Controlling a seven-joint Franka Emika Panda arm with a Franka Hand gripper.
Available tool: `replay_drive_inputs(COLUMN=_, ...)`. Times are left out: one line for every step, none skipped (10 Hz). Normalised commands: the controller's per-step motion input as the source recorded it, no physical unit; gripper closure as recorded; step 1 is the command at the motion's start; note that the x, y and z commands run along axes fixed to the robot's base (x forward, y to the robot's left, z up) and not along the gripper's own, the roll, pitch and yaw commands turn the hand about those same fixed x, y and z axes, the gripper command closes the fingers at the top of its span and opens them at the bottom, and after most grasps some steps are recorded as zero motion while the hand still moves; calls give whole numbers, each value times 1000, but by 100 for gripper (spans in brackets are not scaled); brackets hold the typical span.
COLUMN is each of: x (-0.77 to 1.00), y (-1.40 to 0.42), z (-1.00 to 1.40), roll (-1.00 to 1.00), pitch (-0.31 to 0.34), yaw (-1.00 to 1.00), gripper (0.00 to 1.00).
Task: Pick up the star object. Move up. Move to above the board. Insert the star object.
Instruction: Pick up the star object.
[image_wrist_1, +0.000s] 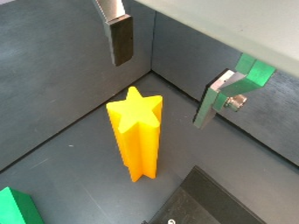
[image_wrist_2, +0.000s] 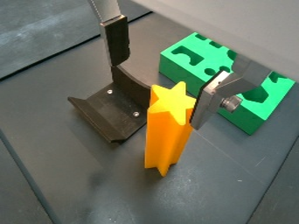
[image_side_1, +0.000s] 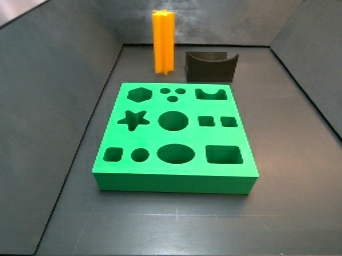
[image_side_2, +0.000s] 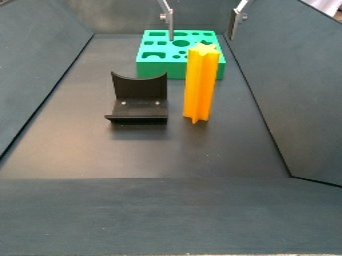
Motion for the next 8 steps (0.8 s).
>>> replay_drive_inputs(x=0, y=0, z=-80, roll=-80, pitch=0, yaw=0, gripper=0)
replay_drive_inputs(x=-31, y=0, z=-54, roll=-81, pitch=-34, yaw=31, gripper=0)
replay_drive_inputs(x=-326, y=0, z=-191, roll=-113, pitch=-79, yaw=23, gripper=0)
replay_drive_inputs(x=-183, y=0, z=-369, roll=-86, pitch=0, yaw=366, gripper=0)
replay_drive_inputs(x=-129, y=-17, z=-406, roll=-70, pitch=0, yaw=514, gripper=0)
replay_drive_inputs(x=-109, y=0, z=-329, roll=-64, pitch=-1, yaw=494, gripper=0)
replay_drive_inputs(x=-94, y=-14, z=-254, roll=-96, pitch=-11, yaw=463, gripper=0)
replay_drive_inputs(x=0, y=-43, z=-214, roll=-90, pitch=-1, yaw=403, gripper=0)
